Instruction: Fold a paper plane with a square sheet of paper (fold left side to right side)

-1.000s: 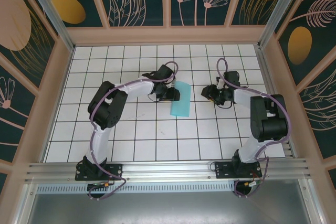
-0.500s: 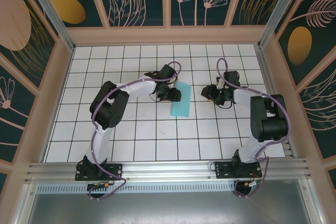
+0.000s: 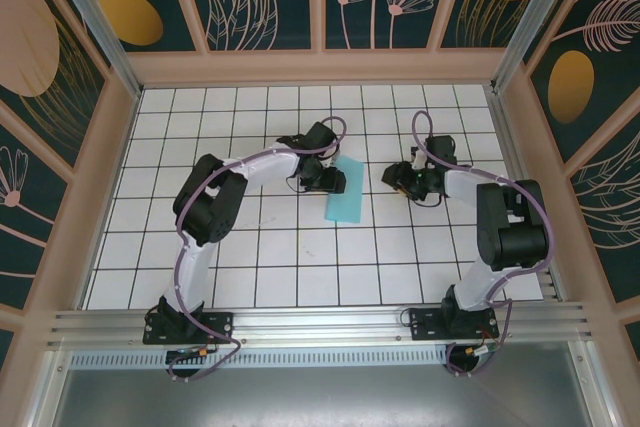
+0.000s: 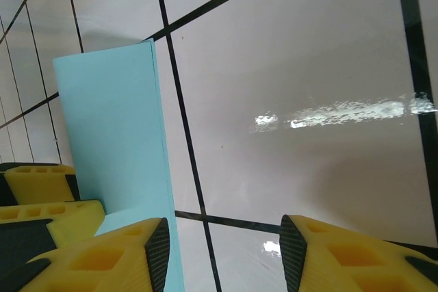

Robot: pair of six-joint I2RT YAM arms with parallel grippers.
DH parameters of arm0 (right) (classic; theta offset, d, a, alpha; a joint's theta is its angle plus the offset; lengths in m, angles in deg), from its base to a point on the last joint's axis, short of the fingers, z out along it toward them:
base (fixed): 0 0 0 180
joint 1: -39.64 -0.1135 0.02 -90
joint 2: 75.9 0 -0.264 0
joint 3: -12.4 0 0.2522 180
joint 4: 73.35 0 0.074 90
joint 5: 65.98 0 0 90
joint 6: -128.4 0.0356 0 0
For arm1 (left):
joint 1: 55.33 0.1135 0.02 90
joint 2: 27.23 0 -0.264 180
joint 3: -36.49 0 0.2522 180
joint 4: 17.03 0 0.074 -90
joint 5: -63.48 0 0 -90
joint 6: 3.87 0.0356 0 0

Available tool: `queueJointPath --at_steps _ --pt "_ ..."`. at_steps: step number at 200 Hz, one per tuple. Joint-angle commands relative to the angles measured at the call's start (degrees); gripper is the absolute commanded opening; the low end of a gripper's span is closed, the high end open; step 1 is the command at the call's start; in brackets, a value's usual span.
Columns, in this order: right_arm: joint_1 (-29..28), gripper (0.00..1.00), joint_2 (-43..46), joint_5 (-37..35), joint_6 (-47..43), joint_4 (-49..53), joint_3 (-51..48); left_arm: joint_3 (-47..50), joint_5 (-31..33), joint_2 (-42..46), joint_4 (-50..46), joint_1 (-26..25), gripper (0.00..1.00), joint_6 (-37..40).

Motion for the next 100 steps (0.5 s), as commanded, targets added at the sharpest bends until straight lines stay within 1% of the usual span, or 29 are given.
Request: queueJointPath --at_steps 1,100 --pt "-0.4 0.49 0.56 0.99 -0.4 -0.35 -0.45 -0.82 -1.28 -3.69 1.12 -1.41 0.52 0.35" --pt "-1.04 0.5 0.24 0.9 -0.22 -0.5 -0.48 -1.28 -1.36 -4.41 0.89 -1.86 0.53 0.31"
